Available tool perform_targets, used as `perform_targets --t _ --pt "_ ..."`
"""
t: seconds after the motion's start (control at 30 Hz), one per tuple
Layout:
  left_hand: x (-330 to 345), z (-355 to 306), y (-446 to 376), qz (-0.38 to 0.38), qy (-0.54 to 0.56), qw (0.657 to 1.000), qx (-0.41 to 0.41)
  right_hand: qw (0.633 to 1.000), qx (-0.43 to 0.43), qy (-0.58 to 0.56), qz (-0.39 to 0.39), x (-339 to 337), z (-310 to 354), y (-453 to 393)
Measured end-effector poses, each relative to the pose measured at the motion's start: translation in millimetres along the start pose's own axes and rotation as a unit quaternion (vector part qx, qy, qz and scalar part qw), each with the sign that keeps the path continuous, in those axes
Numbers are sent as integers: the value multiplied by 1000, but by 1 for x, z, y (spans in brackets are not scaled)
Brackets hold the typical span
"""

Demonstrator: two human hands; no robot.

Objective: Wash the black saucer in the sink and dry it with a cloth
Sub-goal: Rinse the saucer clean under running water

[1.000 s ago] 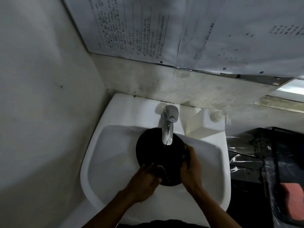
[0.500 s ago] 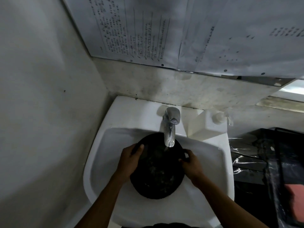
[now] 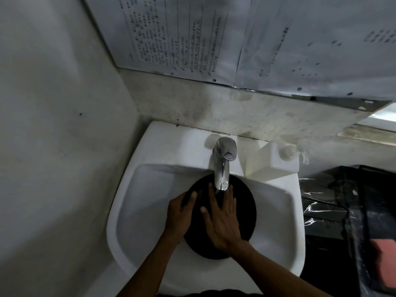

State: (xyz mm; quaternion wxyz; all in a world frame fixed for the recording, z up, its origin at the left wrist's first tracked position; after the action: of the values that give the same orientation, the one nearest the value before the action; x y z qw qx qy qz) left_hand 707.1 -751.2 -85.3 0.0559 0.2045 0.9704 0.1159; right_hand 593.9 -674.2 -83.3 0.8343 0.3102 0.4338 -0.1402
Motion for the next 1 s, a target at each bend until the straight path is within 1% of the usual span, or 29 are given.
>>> perform_targets --t 0.1,0.2,0.23,0.3,0.37,0.4,0.47,0.53,0.63,0.7,0.73,0.8,0.87,0.93,1.0 --pt "8 5 10 -15 35 999 -30 994 -77 72 29 29 19 10" --pt "6 14 12 -33 50 996 -59 980 -166 83 74 38 25 20" --pt "3 16 11 -39 47 996 -65 969 -203 92 106 39 25 28" --pt "-1 18 7 -43 40 996 -71 933 -268 134 200 47 19 52" --pt "-7 16 2 -42 30 997 -63 907 -280 153 274 57 -7 70" --pt "-11 14 -1 -42 26 997 -55 901 -281 166 286 57 -22 76" --pt "-22 12 -6 -44 20 998 -44 904 -263 214 260 50 -60 72" --pt "-32 12 -6 -48 25 998 -44 914 -229 265 203 30 -85 53" --pt "-42 18 -1 -63 21 997 -45 919 -194 327 105 0 -89 24" --pt "-46 24 6 -85 19 995 -49 927 -164 332 66 0 -80 16" --pt "-48 27 9 -97 20 993 -56 932 -146 327 58 4 -76 18" --pt "-49 33 15 -126 24 989 -71 933 -141 323 71 21 -60 32" --pt "-47 36 21 -155 36 984 -79 924 -168 328 105 40 -33 51" --pt "-45 38 25 -174 50 979 -90 925 -204 282 152 44 3 69" --pt "-41 37 27 -175 61 978 -100 930 -231 217 187 44 21 74"
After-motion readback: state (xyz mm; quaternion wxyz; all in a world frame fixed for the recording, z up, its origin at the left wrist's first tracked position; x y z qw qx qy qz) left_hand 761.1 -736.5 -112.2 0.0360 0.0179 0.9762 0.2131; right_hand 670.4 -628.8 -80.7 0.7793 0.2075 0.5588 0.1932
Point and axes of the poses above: each hand's wrist, its own y-axis away from the middle knuckle, its own x-axis out of the palm, z = x × y, the point moved 10 cm from there along -y, towards the middle knuckle, and after that the axes turned 12 degrees about x, right-handed, at the moved point
